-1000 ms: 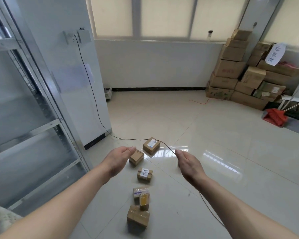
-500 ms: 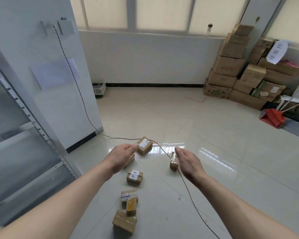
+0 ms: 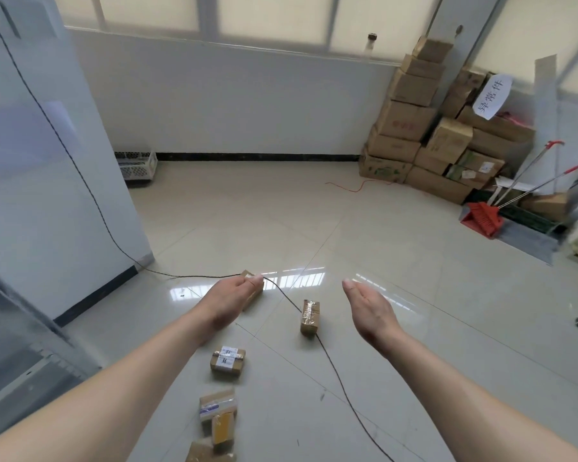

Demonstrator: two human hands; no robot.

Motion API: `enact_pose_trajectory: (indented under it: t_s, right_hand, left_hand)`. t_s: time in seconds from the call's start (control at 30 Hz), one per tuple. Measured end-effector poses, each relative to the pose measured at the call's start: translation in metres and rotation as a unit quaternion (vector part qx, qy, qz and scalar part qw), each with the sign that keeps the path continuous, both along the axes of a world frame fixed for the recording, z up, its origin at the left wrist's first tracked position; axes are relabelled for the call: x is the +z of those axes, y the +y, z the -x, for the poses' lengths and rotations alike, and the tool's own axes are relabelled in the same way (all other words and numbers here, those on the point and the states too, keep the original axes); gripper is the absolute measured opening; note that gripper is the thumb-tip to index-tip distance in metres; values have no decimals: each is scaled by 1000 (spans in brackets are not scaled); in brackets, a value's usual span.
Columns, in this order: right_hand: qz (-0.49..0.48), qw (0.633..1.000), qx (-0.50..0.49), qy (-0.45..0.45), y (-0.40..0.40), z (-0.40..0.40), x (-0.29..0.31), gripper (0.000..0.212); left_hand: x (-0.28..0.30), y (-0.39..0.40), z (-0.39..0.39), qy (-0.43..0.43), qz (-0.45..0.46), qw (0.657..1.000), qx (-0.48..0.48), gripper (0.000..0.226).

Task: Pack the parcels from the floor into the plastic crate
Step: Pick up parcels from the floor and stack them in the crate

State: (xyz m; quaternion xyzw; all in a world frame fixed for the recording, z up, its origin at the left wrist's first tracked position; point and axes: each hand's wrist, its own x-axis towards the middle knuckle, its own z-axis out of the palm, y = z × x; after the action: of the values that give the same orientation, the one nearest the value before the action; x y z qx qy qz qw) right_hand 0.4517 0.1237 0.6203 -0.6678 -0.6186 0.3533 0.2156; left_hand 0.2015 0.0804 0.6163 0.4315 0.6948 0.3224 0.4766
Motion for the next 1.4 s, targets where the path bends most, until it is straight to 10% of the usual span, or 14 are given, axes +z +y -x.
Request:
enact_pose_trajectory:
  t_s: [1.0, 1.4]
  right_hand:
    - [174, 976, 127, -36, 381, -73, -168, 39]
    - [240, 951, 162, -106, 466, -56, -417, 52]
  left_hand:
    - [-130, 303, -103, 2, 186, 974, 128, 45]
    - [-399, 389, -115, -79, 315, 935, 141, 57]
